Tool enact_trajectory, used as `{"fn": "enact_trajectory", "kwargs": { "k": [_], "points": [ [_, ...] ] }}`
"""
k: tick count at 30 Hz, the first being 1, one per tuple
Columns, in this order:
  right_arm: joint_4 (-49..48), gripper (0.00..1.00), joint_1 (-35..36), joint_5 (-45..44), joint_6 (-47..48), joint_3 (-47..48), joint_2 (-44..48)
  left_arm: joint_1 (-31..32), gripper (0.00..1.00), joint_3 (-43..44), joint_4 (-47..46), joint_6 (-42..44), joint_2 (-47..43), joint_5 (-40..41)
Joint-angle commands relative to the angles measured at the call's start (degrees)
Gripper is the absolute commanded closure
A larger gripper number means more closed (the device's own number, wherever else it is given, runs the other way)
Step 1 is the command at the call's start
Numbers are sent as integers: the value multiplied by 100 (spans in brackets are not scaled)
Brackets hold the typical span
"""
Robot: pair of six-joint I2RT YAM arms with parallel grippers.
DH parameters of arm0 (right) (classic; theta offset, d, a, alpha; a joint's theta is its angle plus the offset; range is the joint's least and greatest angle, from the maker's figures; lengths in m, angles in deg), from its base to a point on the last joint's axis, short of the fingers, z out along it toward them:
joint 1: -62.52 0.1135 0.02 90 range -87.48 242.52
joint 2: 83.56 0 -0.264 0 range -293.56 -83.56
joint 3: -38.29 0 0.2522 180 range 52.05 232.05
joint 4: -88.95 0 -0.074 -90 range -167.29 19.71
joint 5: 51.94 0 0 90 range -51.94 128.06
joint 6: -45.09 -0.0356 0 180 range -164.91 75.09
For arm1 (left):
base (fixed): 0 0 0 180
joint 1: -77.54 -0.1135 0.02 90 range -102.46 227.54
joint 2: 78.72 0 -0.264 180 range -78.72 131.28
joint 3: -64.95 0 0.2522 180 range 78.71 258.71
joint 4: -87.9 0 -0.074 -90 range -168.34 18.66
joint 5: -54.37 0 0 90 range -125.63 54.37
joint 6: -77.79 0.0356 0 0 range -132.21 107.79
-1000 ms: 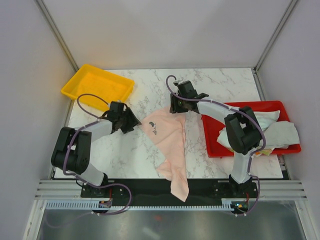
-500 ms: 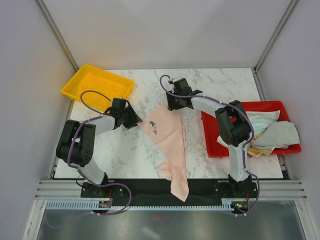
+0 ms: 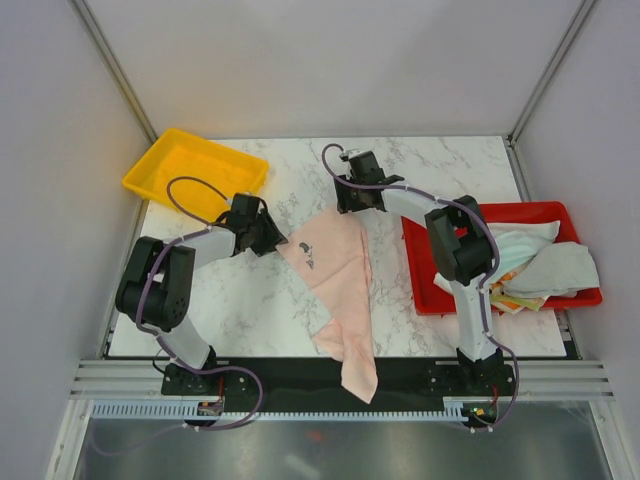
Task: Fold and stack the towels
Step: Flatten out the crumpled towel
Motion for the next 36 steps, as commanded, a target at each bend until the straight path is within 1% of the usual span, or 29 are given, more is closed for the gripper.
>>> {"fn": "enact_trajectory", "kwargs": {
  "k": [1,4,6,9,10,12,13,15,16,19,28,29,30,32,33,35,36],
  "points": [
    [-196,39,-50,87,134,396,-271,101,52,53,493,30,147,624],
    [-152,39,-59,140,125,458,-438,172,53,185,458,-5,374,519],
    [-170,39,-59,236,99,484,-517,225,63,212,449,-67,472,501],
    [-179,39,-59,342,72,572,-632,251,74,212,449,-93,516,571],
    [-178,39,-59,351,72,625,-658,269,82,203,458,-102,525,580],
    [-187,40,-59,413,72,678,-719,278,87,220,449,-85,542,588],
    [-179,42,-50,430,72,695,-728,278,91,238,467,-76,551,580],
    [-178,44,-59,422,72,695,-781,278,93,273,458,-41,569,562],
    [-178,47,-59,430,72,695,-790,278,96,308,476,-14,577,562],
    [-152,51,-59,500,63,652,-834,278,98,361,476,3,621,527],
    [-38,54,-59,659,195,142,-570,278,98,449,484,117,692,501],
    [6,55,-50,668,204,142,-596,278,98,449,485,126,692,501],
    [50,63,-50,607,239,168,-623,278,98,475,493,135,709,501],
    [138,69,-42,545,274,124,-615,278,98,493,520,153,709,492],
    [147,75,-24,519,283,81,-606,286,98,510,537,162,701,501],
    [147,82,-33,500,309,-8,-544,278,98,537,537,179,709,492],
    [155,91,-24,544,327,-25,-509,278,98,572,555,179,709,474]
  ]
}}
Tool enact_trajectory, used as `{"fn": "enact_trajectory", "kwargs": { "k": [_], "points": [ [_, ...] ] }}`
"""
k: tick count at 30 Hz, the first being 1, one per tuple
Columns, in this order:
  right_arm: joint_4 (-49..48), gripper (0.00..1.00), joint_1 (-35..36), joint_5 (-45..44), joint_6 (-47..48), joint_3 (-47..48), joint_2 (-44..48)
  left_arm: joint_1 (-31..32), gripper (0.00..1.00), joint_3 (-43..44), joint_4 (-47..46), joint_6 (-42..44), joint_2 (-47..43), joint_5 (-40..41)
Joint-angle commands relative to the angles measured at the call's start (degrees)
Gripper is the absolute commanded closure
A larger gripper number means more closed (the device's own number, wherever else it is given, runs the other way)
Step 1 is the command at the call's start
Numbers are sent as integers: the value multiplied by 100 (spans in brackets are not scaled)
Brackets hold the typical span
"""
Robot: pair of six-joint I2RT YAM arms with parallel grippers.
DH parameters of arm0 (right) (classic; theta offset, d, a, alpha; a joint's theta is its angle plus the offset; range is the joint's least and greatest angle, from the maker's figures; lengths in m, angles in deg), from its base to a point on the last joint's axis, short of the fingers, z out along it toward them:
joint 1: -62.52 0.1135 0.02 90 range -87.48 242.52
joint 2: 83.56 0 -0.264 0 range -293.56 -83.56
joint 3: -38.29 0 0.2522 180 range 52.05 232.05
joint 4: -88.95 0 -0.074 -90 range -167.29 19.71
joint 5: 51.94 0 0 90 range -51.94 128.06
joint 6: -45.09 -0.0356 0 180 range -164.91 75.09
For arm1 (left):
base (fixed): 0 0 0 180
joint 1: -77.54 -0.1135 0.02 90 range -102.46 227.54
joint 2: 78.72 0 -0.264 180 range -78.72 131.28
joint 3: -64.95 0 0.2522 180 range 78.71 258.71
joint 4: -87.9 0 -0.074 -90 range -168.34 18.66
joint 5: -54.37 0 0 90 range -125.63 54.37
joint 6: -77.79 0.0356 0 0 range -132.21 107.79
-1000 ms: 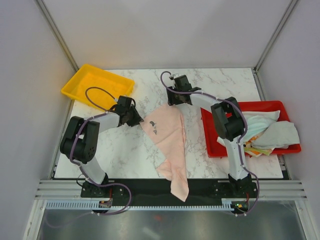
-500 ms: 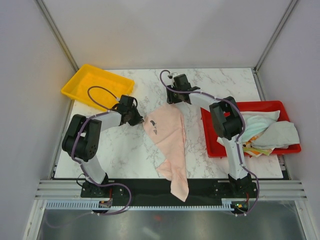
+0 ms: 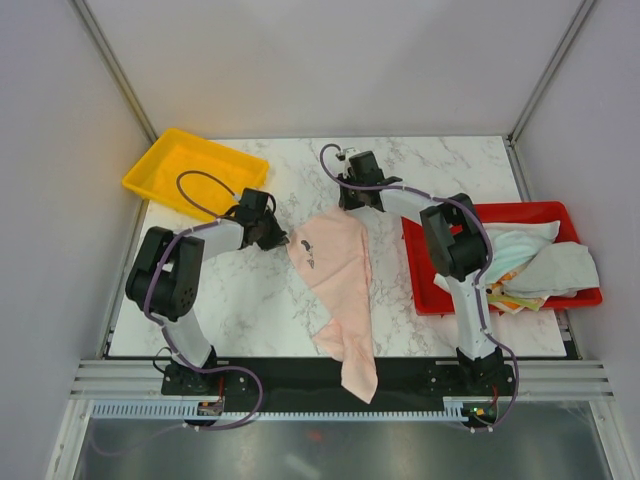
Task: Fold and stack the towels
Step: Flatten out the crumpled towel
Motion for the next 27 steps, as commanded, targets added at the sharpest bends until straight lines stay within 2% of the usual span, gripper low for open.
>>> {"fn": "enact_trajectory", "kwargs": {
  "k": [1,7,13,19,22,27],
  "points": [
    [669,98,55,158,137,-303,16,26,98,80,391,271,244,201],
    [616,100,-7,-87,-3,-557,752,26,98,414,452,691,-89,-229],
    [388,100,-16,-202,-381,-1839,3017,105,98,669,636,1308,-1091,-1257],
    [405,100,46,-282,-873,-2710,4697,132,98,933,830,1607,-1760,-2486],
    [528,100,186,-45,-1146,-3079,4963,219,98,802,918,1450,-1725,-2681],
    [125,100,415,61,-1260,-3608,4711,334,98,117,918,1247,-1435,-1901]
  ]
}}
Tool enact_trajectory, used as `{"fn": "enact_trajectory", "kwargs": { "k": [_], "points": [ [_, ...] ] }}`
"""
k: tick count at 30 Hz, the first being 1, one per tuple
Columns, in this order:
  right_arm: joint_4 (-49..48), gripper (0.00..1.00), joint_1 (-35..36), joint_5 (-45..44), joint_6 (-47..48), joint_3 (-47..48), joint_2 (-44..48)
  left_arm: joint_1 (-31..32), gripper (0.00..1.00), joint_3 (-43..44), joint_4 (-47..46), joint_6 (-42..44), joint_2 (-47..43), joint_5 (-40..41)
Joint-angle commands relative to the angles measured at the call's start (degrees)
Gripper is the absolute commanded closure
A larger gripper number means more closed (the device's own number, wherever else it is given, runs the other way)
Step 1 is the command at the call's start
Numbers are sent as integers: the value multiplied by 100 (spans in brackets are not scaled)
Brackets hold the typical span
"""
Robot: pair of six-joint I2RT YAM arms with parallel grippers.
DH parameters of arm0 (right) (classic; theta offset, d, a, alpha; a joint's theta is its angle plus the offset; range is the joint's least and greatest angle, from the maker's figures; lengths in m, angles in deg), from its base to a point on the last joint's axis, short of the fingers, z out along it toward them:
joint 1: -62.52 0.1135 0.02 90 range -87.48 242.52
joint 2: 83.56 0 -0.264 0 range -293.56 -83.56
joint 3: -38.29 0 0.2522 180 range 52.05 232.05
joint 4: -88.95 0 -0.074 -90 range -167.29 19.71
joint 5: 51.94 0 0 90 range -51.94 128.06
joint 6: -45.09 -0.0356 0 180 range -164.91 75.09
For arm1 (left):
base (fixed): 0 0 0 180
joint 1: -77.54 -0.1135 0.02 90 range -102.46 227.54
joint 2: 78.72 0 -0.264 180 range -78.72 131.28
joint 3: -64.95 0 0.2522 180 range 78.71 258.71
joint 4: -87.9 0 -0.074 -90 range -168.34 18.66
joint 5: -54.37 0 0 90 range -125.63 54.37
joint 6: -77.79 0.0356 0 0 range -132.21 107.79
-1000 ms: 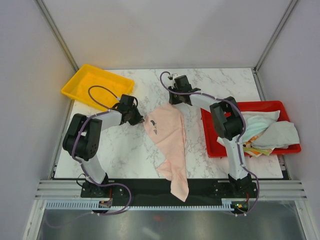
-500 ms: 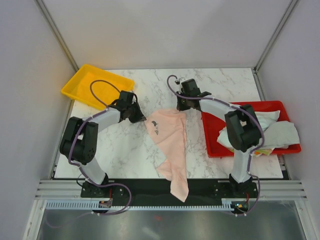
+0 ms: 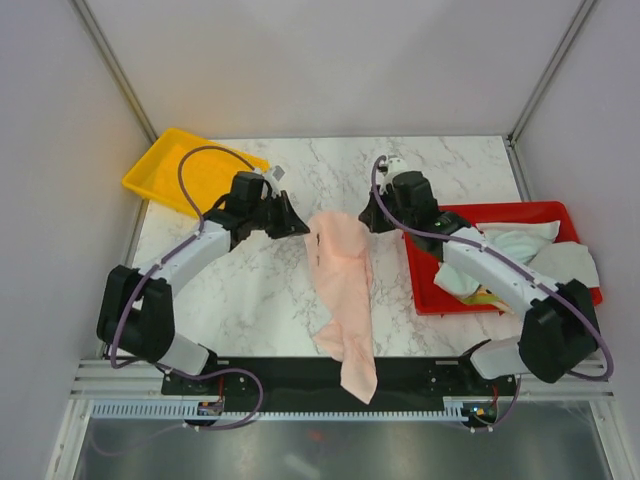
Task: Fold and stack the towels
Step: Flatten out the crumpled towel
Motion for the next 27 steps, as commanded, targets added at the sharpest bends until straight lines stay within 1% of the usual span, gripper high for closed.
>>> {"fn": "enact_trajectory", "kwargs": {
  "k": [1,4,7,9,10,12,13,14,15,16,17,18,20,21,22,23,24,25,27],
  "points": [
    [-155,100,96,203,-157,-248,-677,37,98,-450,201,1,322,301],
    [-305,100,96,212,-16,-64,-1231,37,98,-504,175,1,577,442],
    [-393,100,105,81,134,138,-1523,37,98,-442,192,1,622,609],
    [-367,100,96,-86,178,305,-1489,37,98,-267,175,88,517,478],
    [-193,100,96,-182,169,410,-1341,37,98,-153,184,150,325,364],
    [10,100,96,-437,247,682,-1068,45,98,321,306,351,26,162],
    [141,100,96,-569,274,753,-666,37,98,514,385,431,-263,57],
    [186,100,96,-657,292,797,-436,37,98,916,569,510,-388,3],
    [230,100,96,-849,327,876,-190,37,98,1112,675,641,-511,-32],
    [335,100,96,-921,353,929,282,37,98,1279,754,703,-643,-119],
    [371,100,96,-956,371,965,531,37,98,1559,816,765,-861,-207],
    [371,100,96,-878,423,982,1029,37,98,1675,903,852,-994,-304],
    [354,100,105,-851,407,991,1489,45,98,1964,992,914,-1319,-734],
    [406,100,105,-808,371,1009,1883,45,98,2018,992,897,-1460,-875],
    [415,100,105,-720,354,1009,2078,45,98,2054,1001,880,-1601,-1085],
    [398,100,105,-632,336,957,2297,45,98,2124,992,854,-1898,-1200],
    [345,100,105,-544,292,904,2743,54,98,2168,992,775,-2023,-1288],
    [258,100,105,-317,196,869,2957,54,98,2203,992,713,-2146,-1507],
    [231,100,105,-166,99,894,3457,63,98,2317,992,468,-2426,-1780]
  ]
}}
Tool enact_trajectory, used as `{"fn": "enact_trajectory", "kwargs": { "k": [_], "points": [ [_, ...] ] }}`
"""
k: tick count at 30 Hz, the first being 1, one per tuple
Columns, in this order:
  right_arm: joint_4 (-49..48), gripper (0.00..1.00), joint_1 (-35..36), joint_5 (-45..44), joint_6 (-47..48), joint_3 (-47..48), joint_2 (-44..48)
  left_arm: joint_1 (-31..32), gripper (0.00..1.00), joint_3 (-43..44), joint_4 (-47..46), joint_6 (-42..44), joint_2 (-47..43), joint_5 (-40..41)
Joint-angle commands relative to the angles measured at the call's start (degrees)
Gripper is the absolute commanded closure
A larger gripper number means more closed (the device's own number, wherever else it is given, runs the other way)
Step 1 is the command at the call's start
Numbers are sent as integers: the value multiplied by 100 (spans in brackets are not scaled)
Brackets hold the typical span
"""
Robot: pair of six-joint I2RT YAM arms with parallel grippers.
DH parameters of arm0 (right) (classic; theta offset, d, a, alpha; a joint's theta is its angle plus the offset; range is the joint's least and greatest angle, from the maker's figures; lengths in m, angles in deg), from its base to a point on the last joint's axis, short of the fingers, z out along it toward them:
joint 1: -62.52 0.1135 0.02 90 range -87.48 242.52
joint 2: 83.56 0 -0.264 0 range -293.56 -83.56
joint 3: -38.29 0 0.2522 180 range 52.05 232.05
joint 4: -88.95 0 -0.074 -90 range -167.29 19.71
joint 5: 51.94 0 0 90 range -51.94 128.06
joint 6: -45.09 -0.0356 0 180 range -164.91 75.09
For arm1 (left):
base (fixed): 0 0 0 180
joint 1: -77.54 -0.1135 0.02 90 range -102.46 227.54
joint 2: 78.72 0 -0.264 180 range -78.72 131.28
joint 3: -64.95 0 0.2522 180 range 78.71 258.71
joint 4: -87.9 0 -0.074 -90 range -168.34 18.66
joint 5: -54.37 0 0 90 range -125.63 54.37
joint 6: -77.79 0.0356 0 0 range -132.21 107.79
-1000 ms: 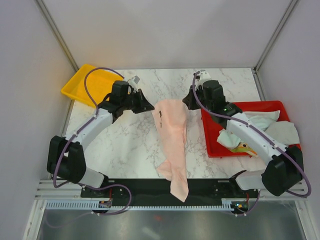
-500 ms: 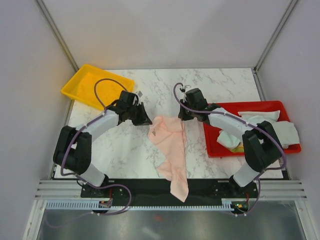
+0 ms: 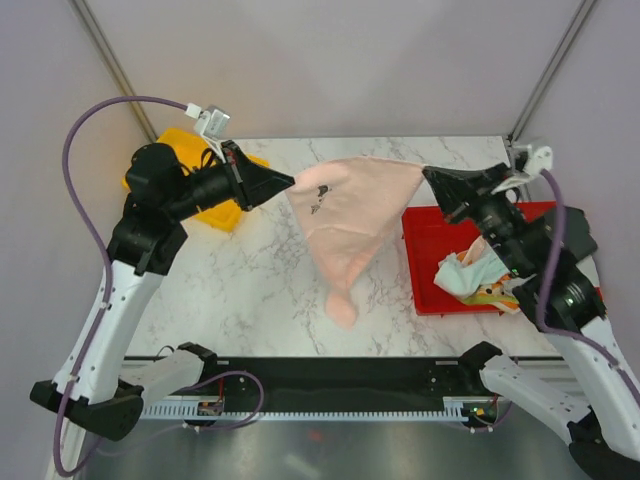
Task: Fold and stack the towels
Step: Flatten out the crumpled towel
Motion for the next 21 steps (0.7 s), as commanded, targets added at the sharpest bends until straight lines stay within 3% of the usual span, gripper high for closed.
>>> {"fn": "enact_trajectory", "kwargs": {
  "k": [1,7,12,15,21],
  "points": [
    [1,100,-2,374,-248,-6,493,34,98,213,129,-191,-281,-1017],
    [-209,100,-2,1147,-688,363,802,114,98,546,-240,-877,-590,-1810],
    [-359,100,-2,1237,-944,627,697,114,98,872,-188,-1000,-616,-1750],
    [-394,100,-2,1104,-891,662,539,114,98,846,127,-738,-485,-1355],
    [-605,100,-2,209,-532,416,-250,44,98,1092,1235,176,358,674]
  ]
}}
